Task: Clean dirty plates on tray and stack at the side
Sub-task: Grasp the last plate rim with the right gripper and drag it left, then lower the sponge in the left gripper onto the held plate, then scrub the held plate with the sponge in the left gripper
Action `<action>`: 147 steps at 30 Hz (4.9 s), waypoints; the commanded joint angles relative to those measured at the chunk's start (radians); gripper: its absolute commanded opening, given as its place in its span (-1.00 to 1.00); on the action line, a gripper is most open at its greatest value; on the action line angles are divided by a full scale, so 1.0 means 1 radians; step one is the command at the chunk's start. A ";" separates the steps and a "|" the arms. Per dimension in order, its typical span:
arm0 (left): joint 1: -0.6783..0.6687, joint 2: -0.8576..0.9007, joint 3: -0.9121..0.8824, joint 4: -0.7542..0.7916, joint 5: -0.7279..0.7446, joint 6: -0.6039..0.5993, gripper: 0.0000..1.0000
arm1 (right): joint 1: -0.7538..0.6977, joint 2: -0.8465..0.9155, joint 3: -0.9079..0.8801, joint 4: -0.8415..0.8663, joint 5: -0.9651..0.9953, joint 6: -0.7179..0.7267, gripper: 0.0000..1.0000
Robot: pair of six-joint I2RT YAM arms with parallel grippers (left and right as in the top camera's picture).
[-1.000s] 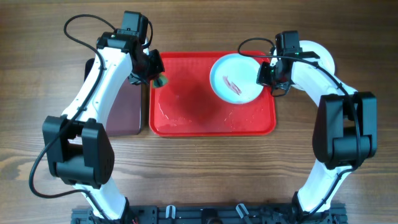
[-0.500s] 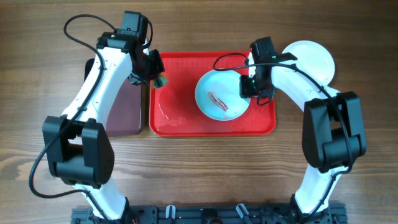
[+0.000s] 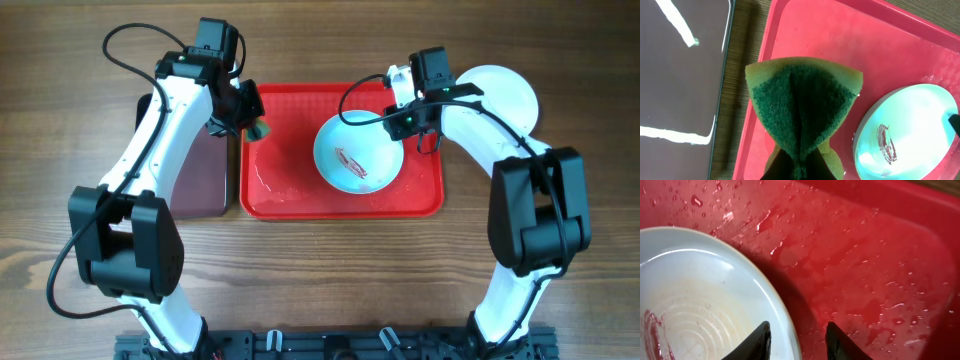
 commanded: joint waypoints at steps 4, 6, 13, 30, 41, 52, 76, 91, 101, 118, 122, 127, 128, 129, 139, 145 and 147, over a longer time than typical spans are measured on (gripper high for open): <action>-0.003 -0.002 0.003 0.003 -0.002 -0.002 -0.92 | 0.001 0.073 0.016 -0.027 -0.027 0.010 -0.91; -0.003 -0.002 0.003 0.003 -0.002 -0.002 -0.92 | 0.001 0.073 0.016 -0.029 -0.026 0.047 -0.91; -0.003 -0.002 0.003 0.006 -0.002 -0.003 -0.92 | 0.001 0.043 0.026 -0.254 -0.114 0.329 -0.91; -0.014 -0.002 0.003 0.007 -0.001 -0.002 -0.92 | 0.101 0.047 -0.009 -0.024 -0.191 0.659 -0.56; -0.113 -0.002 -0.120 0.166 -0.001 0.011 -0.92 | 0.101 0.047 -0.009 -0.017 -0.160 0.657 -0.91; -0.164 0.044 -0.270 0.394 0.007 0.212 -0.92 | 0.125 0.047 -0.009 -0.015 -0.153 0.632 -0.91; -0.263 0.114 -0.269 0.364 0.026 -0.003 -0.92 | 0.209 0.047 -0.009 -0.090 -0.156 0.632 -0.91; -0.190 0.114 -0.269 0.399 -0.226 -0.064 -0.92 | 0.209 0.047 -0.009 -0.089 -0.155 0.632 -0.91; -0.151 0.114 -0.269 0.230 0.067 0.141 -0.92 | 0.122 0.047 -0.009 -0.032 -0.221 0.604 -0.91; -0.288 0.114 -0.269 0.423 -0.191 -0.063 -0.92 | 0.116 0.047 -0.010 -0.048 -0.221 0.588 -0.91; -0.288 0.114 -0.269 0.482 -0.413 -0.116 -0.92 | 0.116 0.047 -0.010 -0.051 -0.221 0.587 -0.91; -0.288 0.114 -0.269 0.508 -0.428 -0.065 -0.92 | 0.116 0.047 -0.010 -0.051 -0.220 0.587 -0.92; -0.288 0.114 -0.269 0.503 -0.364 -0.030 -0.92 | 0.116 0.047 -0.010 -0.051 -0.220 0.587 -0.91; -0.286 0.114 -0.269 0.490 -0.273 -0.009 -0.93 | 0.116 0.047 -0.010 -0.051 -0.221 0.587 -0.91; -0.222 0.114 -0.264 0.379 0.392 0.080 -0.92 | 0.122 0.047 -0.010 -0.084 -0.237 0.583 -0.91; -0.220 0.114 -0.264 0.443 0.248 0.030 -0.92 | 0.139 0.047 -0.010 -0.096 -0.236 0.581 -0.91; -0.219 0.114 -0.264 0.488 0.146 0.019 -0.92 | 0.140 0.047 -0.010 -0.097 -0.237 0.581 -0.91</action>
